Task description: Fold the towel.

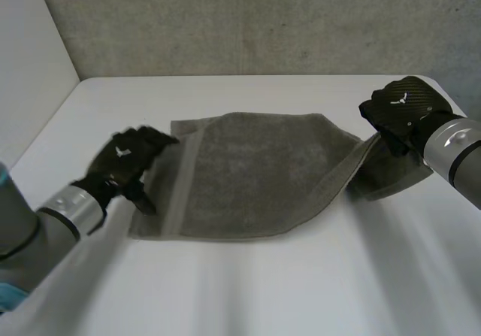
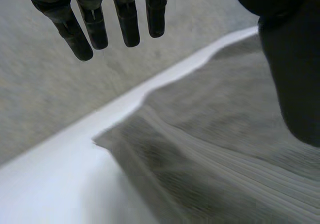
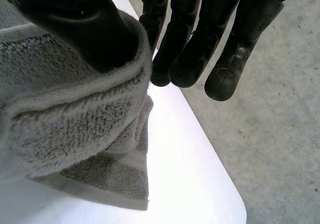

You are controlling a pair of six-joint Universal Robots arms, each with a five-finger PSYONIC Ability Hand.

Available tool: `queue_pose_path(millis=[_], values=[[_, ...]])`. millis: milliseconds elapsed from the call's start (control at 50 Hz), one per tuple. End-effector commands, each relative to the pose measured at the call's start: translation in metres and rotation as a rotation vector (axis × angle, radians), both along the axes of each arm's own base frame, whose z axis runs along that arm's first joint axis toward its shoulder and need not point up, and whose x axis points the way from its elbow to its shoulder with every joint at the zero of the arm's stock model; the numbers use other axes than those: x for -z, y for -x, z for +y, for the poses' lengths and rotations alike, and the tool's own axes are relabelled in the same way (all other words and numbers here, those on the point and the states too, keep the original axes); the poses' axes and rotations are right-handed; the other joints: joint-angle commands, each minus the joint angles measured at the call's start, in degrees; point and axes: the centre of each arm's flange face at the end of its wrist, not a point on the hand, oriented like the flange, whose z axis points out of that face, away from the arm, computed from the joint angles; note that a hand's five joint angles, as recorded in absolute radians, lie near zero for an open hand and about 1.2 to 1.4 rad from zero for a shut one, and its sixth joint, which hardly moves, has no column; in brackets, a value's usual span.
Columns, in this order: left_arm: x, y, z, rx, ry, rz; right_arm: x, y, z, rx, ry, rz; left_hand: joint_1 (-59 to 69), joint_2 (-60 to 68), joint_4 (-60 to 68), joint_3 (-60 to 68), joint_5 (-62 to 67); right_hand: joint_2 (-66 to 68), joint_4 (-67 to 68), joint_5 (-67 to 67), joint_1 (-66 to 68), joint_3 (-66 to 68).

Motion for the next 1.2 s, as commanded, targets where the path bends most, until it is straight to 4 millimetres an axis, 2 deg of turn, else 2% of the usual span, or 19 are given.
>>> queue_pose_path(millis=[20,100,220,380,600,940,1200], values=[[0.015,0.012,0.011,0.049,-0.06,-0.012,-0.002,0.004,-0.009,0.089,-0.021,-0.067,-3.34,-3.12,-3.22,-2.93,-1.61,3.69,3.13,3.08,3.93,2.98],[0.021,0.02,0.013,0.073,-0.073,-0.017,0.004,0.005,-0.018,0.144,-0.081,-0.16,-2.34,-2.12,-2.21,-1.92,-0.6,3.69,3.13,3.08,3.93,2.98],[0.032,0.03,0.013,0.095,-0.102,-0.027,0.014,0.004,-0.024,0.161,-0.122,-0.183,0.18,0.4,0.31,0.59,1.92,3.69,3.13,3.08,3.93,2.98],[0.043,0.031,0.018,0.11,-0.169,-0.068,0.023,0.004,-0.025,0.164,-0.148,-0.173,2.72,2.94,2.84,3.13,4.45,3.69,3.13,3.08,3.93,2.98],[0.055,0.031,0.016,0.14,-0.137,-0.178,0.031,0.003,-0.024,0.156,-0.173,-0.167,2.72,2.94,2.84,3.13,4.45,3.69,3.13,3.08,3.93,2.98],[0.061,0.034,-0.006,0.082,-0.109,-0.2,0.037,0.004,-0.022,0.157,-0.19,-0.157,4.9,5.12,5.03,5.31,6.64,3.69,3.13,3.08,3.93,2.98],[0.049,0.036,-0.024,0.029,-0.047,-0.198,0.038,0.003,-0.022,0.154,-0.19,-0.156,9.61,9.83,9.73,10.02,11.34,3.69,3.13,3.08,3.93,2.98]])
